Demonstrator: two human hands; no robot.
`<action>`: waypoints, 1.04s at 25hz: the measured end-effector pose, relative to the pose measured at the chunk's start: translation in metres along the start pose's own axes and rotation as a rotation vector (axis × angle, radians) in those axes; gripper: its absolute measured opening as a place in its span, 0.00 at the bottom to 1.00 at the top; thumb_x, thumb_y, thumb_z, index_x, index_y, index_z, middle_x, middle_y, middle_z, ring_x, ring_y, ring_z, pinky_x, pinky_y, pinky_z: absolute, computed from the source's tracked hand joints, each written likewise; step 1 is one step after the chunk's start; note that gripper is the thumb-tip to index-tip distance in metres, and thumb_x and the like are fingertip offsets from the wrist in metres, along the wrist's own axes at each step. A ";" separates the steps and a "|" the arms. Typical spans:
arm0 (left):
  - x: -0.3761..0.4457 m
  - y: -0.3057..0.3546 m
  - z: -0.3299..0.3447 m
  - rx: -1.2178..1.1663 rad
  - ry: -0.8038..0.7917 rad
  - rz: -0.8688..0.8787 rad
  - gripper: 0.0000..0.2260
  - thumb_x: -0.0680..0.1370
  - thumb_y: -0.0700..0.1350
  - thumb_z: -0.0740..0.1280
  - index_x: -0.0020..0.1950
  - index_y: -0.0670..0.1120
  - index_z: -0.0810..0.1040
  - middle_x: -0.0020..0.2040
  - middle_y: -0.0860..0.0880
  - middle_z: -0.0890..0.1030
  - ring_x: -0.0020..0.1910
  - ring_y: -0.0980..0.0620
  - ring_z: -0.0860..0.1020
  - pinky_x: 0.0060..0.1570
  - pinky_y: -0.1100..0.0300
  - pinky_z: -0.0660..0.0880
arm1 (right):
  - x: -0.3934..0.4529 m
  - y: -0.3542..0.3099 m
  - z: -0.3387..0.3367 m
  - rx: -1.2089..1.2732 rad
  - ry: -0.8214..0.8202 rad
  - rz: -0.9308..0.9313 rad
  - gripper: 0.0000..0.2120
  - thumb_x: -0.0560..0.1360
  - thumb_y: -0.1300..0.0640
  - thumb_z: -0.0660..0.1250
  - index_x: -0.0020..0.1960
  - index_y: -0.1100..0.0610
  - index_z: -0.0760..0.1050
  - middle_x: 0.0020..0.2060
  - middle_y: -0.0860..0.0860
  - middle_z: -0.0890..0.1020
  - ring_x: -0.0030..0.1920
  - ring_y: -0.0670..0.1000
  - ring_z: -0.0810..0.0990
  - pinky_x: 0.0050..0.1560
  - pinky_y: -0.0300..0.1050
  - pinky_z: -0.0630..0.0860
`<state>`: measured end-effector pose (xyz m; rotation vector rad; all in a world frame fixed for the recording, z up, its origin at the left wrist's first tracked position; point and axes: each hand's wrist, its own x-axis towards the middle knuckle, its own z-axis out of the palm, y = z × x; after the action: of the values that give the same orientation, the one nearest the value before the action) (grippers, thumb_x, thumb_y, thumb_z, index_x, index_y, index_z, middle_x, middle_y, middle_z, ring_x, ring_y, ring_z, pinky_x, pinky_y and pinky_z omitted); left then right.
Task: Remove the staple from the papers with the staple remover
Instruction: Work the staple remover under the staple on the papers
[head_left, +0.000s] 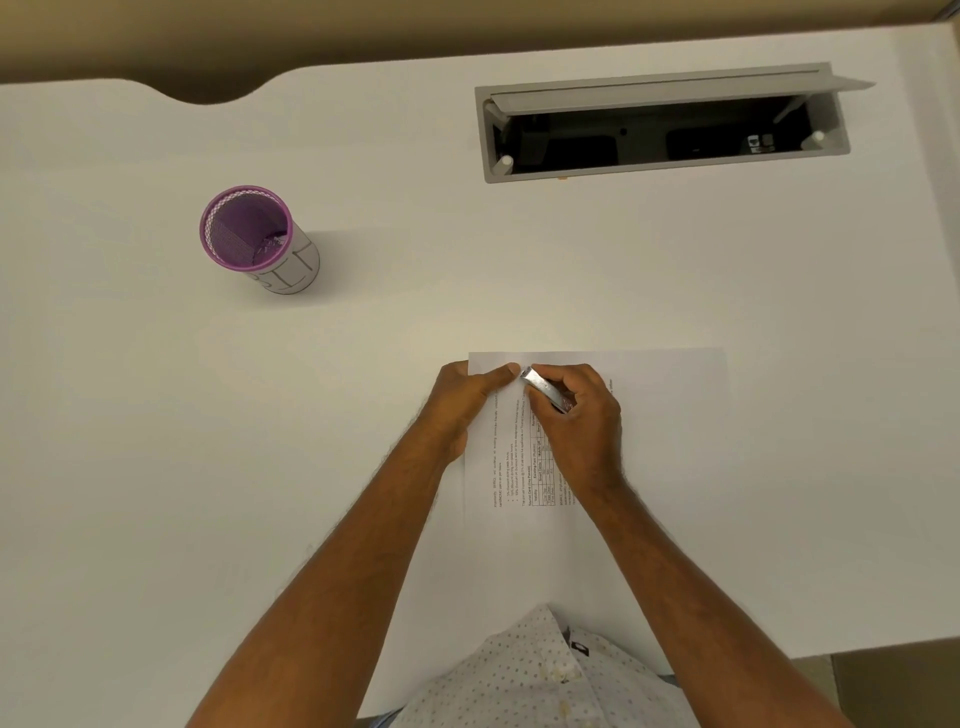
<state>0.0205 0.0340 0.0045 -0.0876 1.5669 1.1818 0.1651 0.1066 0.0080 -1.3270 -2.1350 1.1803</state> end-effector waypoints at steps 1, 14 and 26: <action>0.000 0.000 0.000 0.003 0.002 0.006 0.15 0.77 0.49 0.75 0.60 0.41 0.84 0.51 0.41 0.88 0.43 0.46 0.86 0.40 0.55 0.83 | 0.000 0.000 0.000 0.010 0.002 0.005 0.11 0.76 0.56 0.76 0.58 0.50 0.84 0.51 0.43 0.84 0.51 0.42 0.82 0.50 0.33 0.78; -0.001 -0.001 0.001 0.037 0.024 0.046 0.07 0.77 0.50 0.75 0.49 0.47 0.85 0.40 0.51 0.88 0.33 0.56 0.86 0.30 0.64 0.80 | 0.003 0.000 0.005 0.045 0.001 0.063 0.13 0.77 0.53 0.75 0.61 0.49 0.84 0.52 0.42 0.84 0.52 0.42 0.83 0.51 0.39 0.82; 0.000 0.000 0.001 -0.008 0.000 0.041 0.03 0.78 0.47 0.75 0.46 0.48 0.85 0.37 0.53 0.89 0.34 0.54 0.87 0.29 0.63 0.80 | 0.010 -0.006 0.003 0.167 -0.129 0.299 0.16 0.80 0.42 0.68 0.63 0.47 0.82 0.55 0.42 0.87 0.55 0.45 0.85 0.58 0.55 0.83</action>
<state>0.0215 0.0350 0.0044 -0.0619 1.5706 1.2202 0.1551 0.1125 0.0105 -1.5691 -1.9149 1.5630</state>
